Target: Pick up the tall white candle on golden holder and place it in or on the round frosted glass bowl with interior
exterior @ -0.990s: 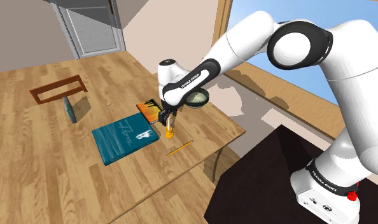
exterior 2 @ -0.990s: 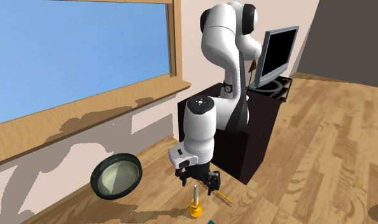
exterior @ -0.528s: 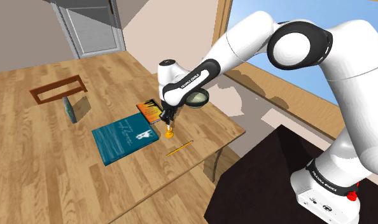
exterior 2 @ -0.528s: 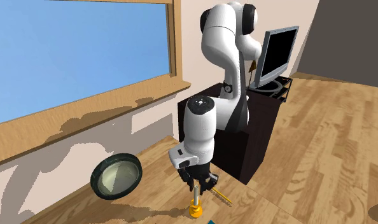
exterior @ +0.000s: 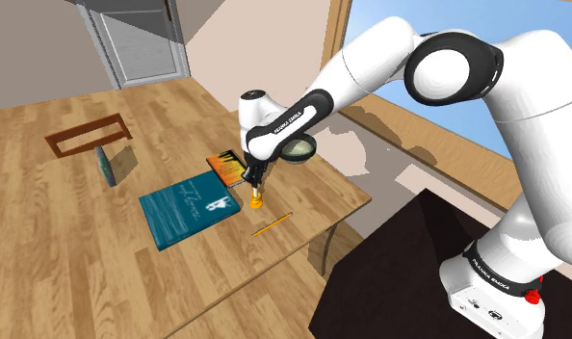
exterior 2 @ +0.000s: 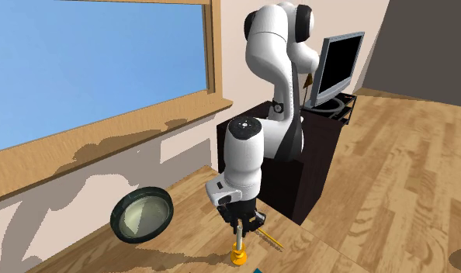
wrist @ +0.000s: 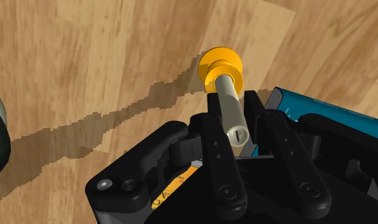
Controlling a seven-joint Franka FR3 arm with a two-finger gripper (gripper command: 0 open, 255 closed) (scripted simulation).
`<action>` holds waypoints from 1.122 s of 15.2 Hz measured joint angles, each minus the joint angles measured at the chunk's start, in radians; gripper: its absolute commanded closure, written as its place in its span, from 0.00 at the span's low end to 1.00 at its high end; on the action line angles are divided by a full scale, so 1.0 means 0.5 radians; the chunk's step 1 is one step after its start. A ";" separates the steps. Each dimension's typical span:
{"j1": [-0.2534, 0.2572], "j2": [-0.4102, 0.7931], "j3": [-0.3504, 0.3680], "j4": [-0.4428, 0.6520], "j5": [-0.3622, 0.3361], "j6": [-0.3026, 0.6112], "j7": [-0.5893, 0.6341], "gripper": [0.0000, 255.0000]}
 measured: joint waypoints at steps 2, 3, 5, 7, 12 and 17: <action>0.000 -0.025 0.003 -0.008 0.003 -0.018 0.001 1.00; -0.004 -0.042 0.006 -0.013 0.005 -0.030 -0.003 1.00; -0.009 -0.081 0.011 -0.020 0.011 -0.061 -0.008 1.00; -0.013 -0.124 0.016 -0.036 0.016 -0.088 -0.009 1.00; -0.021 -0.216 0.029 -0.048 0.030 -0.168 -0.017 1.00; -0.031 -0.307 0.042 -0.055 0.044 -0.251 -0.028 1.00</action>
